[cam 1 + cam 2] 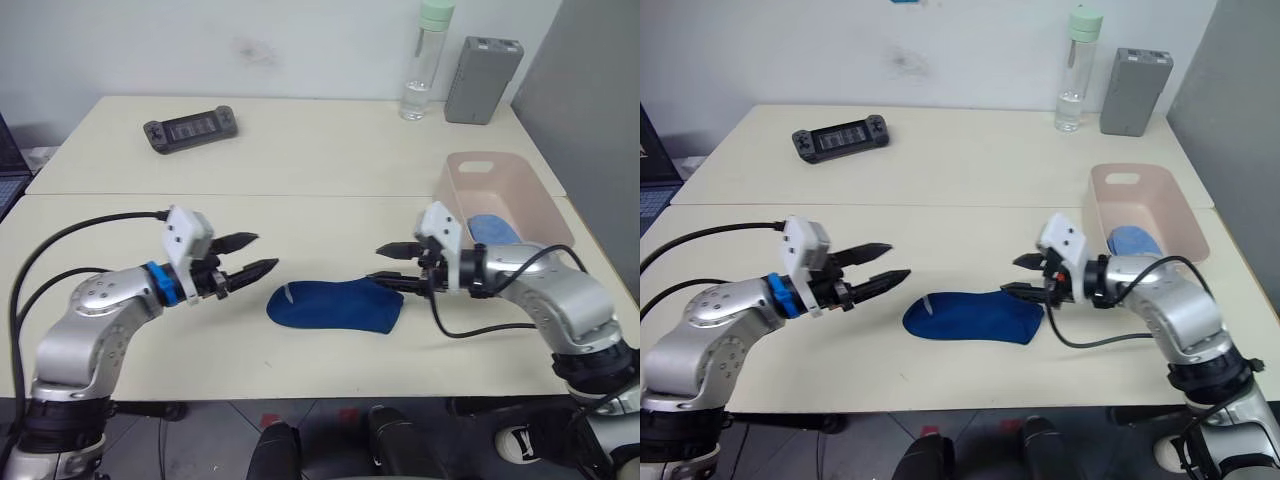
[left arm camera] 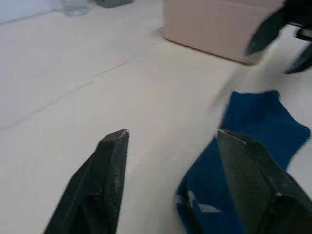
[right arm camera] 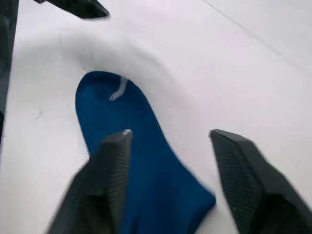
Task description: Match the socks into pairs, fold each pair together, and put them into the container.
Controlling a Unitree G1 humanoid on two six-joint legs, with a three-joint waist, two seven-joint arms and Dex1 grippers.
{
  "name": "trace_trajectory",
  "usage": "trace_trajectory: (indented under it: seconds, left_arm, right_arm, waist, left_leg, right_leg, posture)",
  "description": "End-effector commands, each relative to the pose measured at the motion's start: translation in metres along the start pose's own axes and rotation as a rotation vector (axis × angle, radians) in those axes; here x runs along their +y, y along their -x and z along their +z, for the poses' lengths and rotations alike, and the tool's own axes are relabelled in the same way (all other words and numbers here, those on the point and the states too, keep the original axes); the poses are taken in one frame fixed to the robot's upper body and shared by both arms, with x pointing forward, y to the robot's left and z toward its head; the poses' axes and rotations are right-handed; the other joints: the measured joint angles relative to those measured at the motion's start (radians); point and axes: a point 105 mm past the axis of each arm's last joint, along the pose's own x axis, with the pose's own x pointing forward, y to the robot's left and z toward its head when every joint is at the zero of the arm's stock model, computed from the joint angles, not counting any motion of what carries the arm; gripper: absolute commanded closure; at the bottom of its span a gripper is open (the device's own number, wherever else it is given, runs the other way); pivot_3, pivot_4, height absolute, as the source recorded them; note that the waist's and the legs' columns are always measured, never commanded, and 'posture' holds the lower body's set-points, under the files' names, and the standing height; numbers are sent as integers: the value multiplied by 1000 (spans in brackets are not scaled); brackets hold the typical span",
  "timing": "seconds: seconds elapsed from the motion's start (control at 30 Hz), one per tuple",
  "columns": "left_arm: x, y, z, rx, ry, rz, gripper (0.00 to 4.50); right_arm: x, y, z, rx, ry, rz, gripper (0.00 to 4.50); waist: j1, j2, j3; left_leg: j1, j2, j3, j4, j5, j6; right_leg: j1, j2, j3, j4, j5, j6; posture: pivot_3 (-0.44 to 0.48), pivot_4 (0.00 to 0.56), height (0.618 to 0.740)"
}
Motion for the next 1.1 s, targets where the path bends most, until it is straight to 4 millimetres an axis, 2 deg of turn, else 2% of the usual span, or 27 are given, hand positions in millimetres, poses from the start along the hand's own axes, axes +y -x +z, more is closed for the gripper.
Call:
trace_trajectory:
  seconds: [0.03,0.13,0.17,0.2,0.23,0.4,0.57,0.77,0.97,1.03,1.1]
  left_arm:
    - [-13,-17,-7,31,-90,-99,2660]
    - [-19,-27,-25,91,-125,-133,3636]
    - [-18,-28,-31,111,-131,-127,3996]
    - [-16,-27,-39,139,-136,-120,4316]
    - [-13,-26,-46,168,-146,-113,4419]
    - [-1,-15,-67,246,-154,-72,4419]
    - [0,-9,-67,218,-149,-84,4419]
    - [-5,-7,-57,148,-133,-103,4419]
    - [-10,-4,-39,93,-142,-111,4419]
    - [-10,0,-31,80,-151,-108,4500]
    - [-11,3,-26,75,-158,-108,4500]
  right_arm:
    - [6,-18,-3,-7,96,22,3148]
    - [8,-30,-24,55,134,22,4255]
    - [7,-31,-32,85,136,13,4500]
    - [6,-31,-40,115,136,8,4500]
    - [6,-30,-46,138,132,5,4500]
    - [0,-16,-66,203,113,-19,4500]
    - [0,2,-72,214,88,-19,4500]
    - [9,19,-59,178,60,11,4500]
    - [13,27,-27,65,-46,-17,4500]
    - [7,32,-27,53,-91,-73,4133]
    - [-1,37,-37,88,-110,-128,3616]
  waist:
    - [3,0,0]
    - [4,0,0]
    - [4,0,0]
    - [4,0,0]
    - [4,0,0]
    - [4,0,0]
    - [5,0,0]
    - [9,0,0]
    - [8,0,0]
    - [8,0,0]
    - [8,0,0]
  left_leg:
    - [-1,0,0,0,0,0]
    - [-1,0,0,0,0,0]
    - [-1,0,0,0,0,0]
    - [-1,0,0,0,0,0]
    - [-1,0,0,0,0,0]
    - [0,0,0,0,0,0]
    - [0,0,0,1,0,0]
    - [0,0,0,1,0,0]
    - [0,0,0,1,0,0]
    - [0,0,-1,1,0,0]
    - [0,0,0,1,0,0]
  right_leg:
    - [0,0,0,-1,0,0]
    - [0,0,0,-1,2,-4]
    - [0,0,0,-1,2,-4]
    - [0,0,0,-1,2,-4]
    - [-1,0,0,-1,2,-4]
    - [-1,0,0,1,2,-3]
    - [0,0,0,1,1,-2]
    - [0,0,0,2,1,-2]
    - [0,0,0,3,0,0]
    - [0,0,0,3,0,0]
    - [0,0,0,3,0,0]
  posture:
    - [0,150,740]
    - [0,150,740]
    - [0,150,740]
    - [0,150,740]
    - [0,150,740]
    - [0,150,740]
    - [0,150,740]
    - [0,150,740]
    - [0,150,740]
    - [0,150,740]
    - [0,150,740]
